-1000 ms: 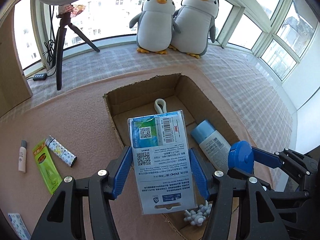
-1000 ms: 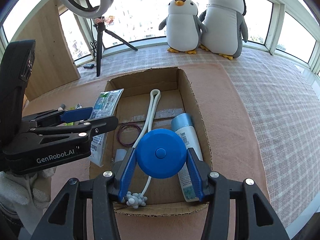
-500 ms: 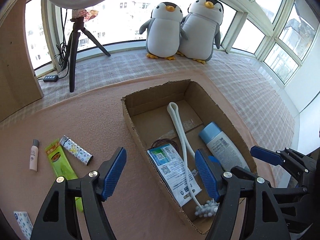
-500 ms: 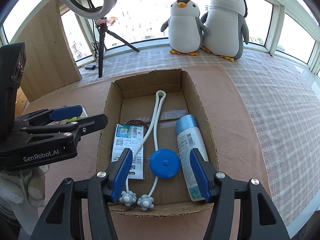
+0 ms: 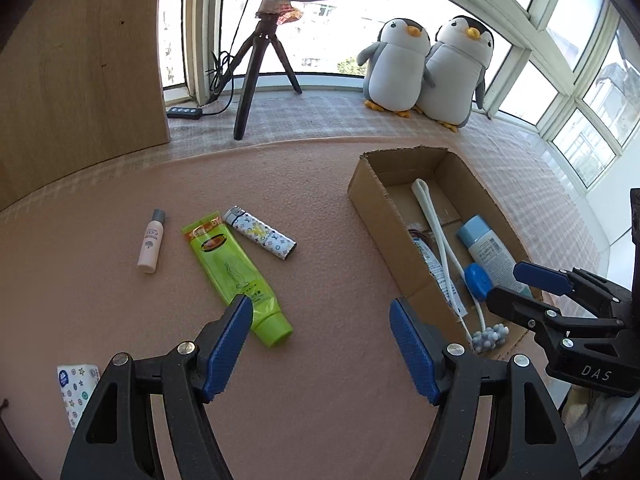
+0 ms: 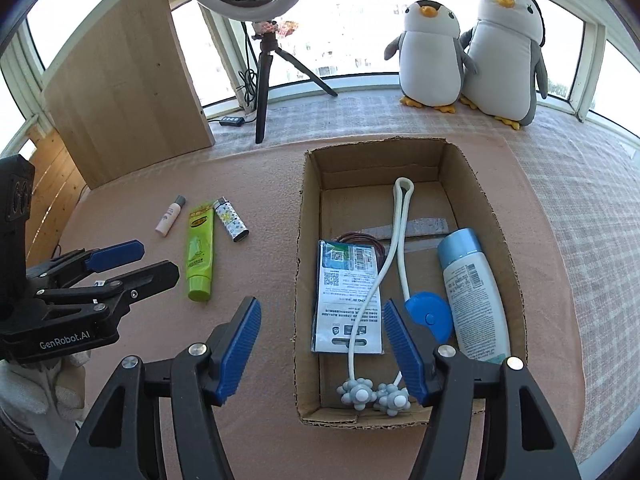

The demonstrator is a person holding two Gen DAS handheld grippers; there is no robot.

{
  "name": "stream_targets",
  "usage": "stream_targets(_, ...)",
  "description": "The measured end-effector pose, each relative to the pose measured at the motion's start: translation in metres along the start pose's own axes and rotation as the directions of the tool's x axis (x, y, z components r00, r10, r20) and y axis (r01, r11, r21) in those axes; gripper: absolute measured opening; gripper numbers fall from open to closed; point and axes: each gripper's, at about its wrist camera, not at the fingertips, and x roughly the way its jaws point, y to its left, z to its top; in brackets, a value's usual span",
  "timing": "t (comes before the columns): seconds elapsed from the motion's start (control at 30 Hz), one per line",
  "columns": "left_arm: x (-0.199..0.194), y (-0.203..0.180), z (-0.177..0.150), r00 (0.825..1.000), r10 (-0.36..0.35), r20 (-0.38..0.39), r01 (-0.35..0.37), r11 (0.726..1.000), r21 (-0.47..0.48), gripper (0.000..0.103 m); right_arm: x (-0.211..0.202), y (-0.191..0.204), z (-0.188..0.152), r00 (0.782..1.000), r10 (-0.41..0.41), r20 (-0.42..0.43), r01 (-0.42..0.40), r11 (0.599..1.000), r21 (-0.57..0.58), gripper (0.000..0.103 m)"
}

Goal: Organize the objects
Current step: 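Withdraw both tools from the box, then reach the right tool to the green tube and grasp it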

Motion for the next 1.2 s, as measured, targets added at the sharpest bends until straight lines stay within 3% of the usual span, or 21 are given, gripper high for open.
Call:
stream_targets(0.3,-0.030,0.088,-0.045,0.998,0.054,-0.018,-0.056,0.989,-0.134,0.074,0.031,0.063,0.010,0.995,0.077,-0.066,-0.082,0.994,-0.071,0.060)
stream_targets(0.53,-0.042,0.129,-0.072,0.998,0.057,-0.035,-0.063,0.977,-0.204,0.074,0.072,0.100,0.026,0.973,0.174,-0.155,-0.181,0.983,-0.038,0.060)
stream_targets(0.77,-0.054,0.148,-0.083,0.998,0.057,-0.029,-0.063,0.971,-0.229,0.074,0.123,0.126,0.037,0.969,0.110,-0.221,-0.124,0.991,-0.051,0.057)
stream_targets(0.83,-0.055,0.151,-0.085,0.998,0.061,-0.029,-0.066,0.971,-0.231,0.074,0.135,0.124,0.039,0.967,0.107,-0.232,-0.115,0.993,-0.023,0.052)
stream_targets(1.03,-0.058,0.158,-0.089,0.997,0.067,-0.036,-0.073,0.968,-0.240,0.074,0.158,0.120,0.041,0.957,0.126,-0.259,-0.121,0.992,0.039,0.052)
stream_targets(1.13,-0.059,0.160,-0.090,0.997,0.068,-0.041,-0.076,0.967,-0.243,0.074,0.163,0.124,0.040,0.955,0.119,-0.274,-0.115,0.993,0.029,0.039)
stream_targets(1.2,-0.058,0.162,-0.090,0.997,0.066,-0.044,-0.075,0.967,-0.245,0.074,0.164,0.125,0.039,0.954,0.119,-0.275,-0.114,0.993,0.034,0.038)
